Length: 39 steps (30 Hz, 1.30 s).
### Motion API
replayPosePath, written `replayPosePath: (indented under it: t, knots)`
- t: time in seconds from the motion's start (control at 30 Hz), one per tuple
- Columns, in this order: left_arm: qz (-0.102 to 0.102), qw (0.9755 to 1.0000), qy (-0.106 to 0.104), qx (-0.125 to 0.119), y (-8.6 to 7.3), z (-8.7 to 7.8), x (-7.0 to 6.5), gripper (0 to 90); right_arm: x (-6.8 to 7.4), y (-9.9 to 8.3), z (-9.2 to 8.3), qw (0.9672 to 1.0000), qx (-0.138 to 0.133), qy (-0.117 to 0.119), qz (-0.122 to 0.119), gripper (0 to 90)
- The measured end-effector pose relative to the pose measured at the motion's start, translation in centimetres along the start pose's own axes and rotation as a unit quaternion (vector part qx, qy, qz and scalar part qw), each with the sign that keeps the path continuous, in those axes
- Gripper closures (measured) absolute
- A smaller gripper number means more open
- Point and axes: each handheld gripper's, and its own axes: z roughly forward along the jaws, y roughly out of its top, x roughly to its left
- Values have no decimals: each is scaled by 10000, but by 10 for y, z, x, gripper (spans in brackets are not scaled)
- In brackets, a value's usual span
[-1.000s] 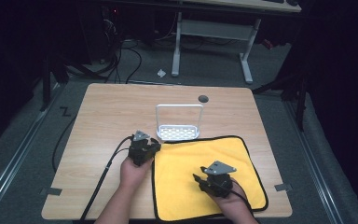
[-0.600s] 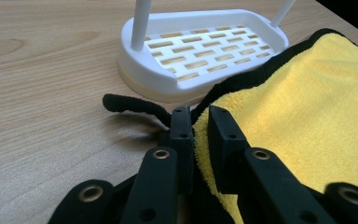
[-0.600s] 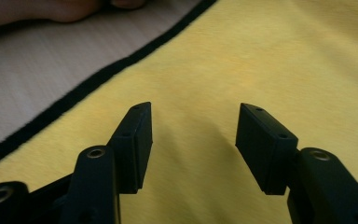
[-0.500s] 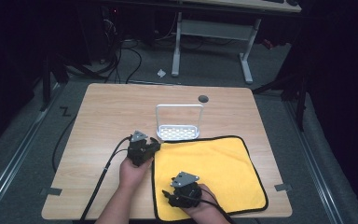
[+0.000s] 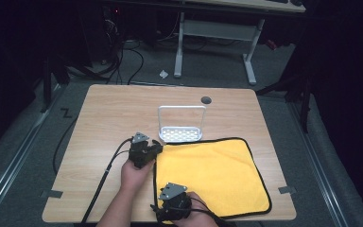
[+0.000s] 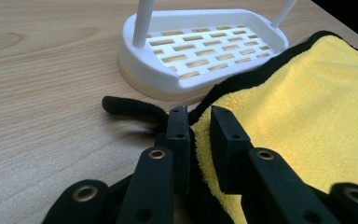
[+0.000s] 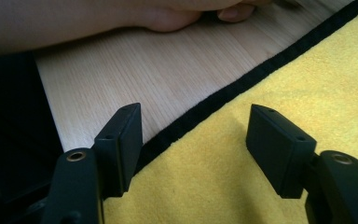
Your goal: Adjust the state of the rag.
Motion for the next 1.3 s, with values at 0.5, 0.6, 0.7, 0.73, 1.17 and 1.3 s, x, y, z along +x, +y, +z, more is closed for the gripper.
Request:
replayPosePath:
  t: [0.5,0.6,0.7,0.73,1.17,1.3]
  knots:
    - [-15,10000,-28,17,0,0,1,779,-11,-6,-14,9995,-136,-206,-188,766]
    - [2,10000,-20,9,0,-1,0,793,-12,-5,-20,9990,-279,-275,-218,805]
    - [14,9999,-81,-96,-1,-2,0,807,-12,-3,-27,9983,-440,-315,-209,815]
    - [14,9999,-81,-96,-1,-2,0,812,-12,-3,-27,9983,-440,-315,-209,815]
    - [-619,9966,-236,-480,2,-24,14,846,-6,20,-37,9957,-755,-294,-459,818]
    - [-776,9944,-205,-695,-3,-42,23,848,7,33,-27,9944,-890,-168,-550,817]
